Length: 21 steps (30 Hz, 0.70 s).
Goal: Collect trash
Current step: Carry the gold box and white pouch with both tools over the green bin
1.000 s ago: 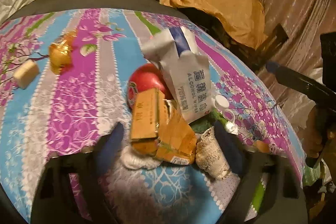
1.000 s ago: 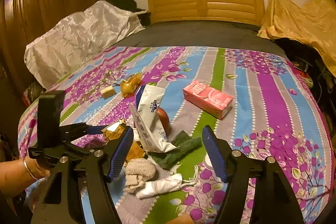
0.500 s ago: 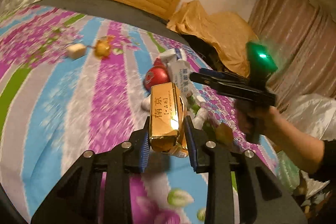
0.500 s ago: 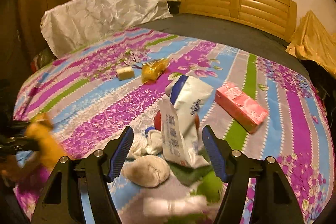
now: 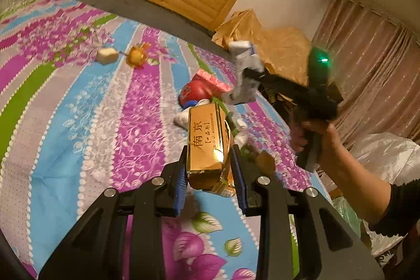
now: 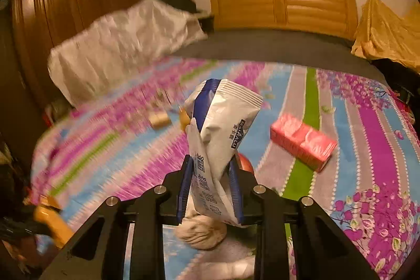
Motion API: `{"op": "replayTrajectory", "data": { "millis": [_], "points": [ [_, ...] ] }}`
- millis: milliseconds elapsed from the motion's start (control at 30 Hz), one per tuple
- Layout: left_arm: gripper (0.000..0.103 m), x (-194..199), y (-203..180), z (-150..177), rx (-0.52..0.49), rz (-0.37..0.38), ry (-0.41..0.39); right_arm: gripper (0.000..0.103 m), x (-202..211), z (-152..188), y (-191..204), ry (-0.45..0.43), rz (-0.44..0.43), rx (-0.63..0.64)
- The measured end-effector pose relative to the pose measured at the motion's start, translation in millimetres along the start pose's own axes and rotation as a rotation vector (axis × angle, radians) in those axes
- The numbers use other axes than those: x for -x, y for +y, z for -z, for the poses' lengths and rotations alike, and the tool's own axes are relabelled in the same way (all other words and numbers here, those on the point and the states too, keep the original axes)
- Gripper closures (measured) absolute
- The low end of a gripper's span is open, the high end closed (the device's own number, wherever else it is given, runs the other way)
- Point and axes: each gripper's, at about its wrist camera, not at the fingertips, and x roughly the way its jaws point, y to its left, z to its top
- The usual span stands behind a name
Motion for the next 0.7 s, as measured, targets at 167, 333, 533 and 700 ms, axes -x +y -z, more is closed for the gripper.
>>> {"op": "replayTrajectory", "data": {
  "millis": [167,333,533,700],
  "points": [
    [0.074,14.4,-24.0,-4.5,-0.031,0.048,-0.04,0.074,99.2,9.4,16.7,-0.106,0.005,-0.052],
    [0.074,28.3,-62.8,-0.4,-0.168,0.017,-0.051,0.074,176.6,65.6,27.9,-0.092,0.034,-0.132],
    [0.074,38.6,-140.2,30.2,-0.502,-0.186,-0.105,0.074,224.9,142.3,29.2,-0.012,0.115,-0.251],
    [0.074,24.9,-208.2,91.1,-0.98,-0.429,-0.181,0.074,252.4,181.0,38.5,0.021,0.152,-0.292]
  ]
}}
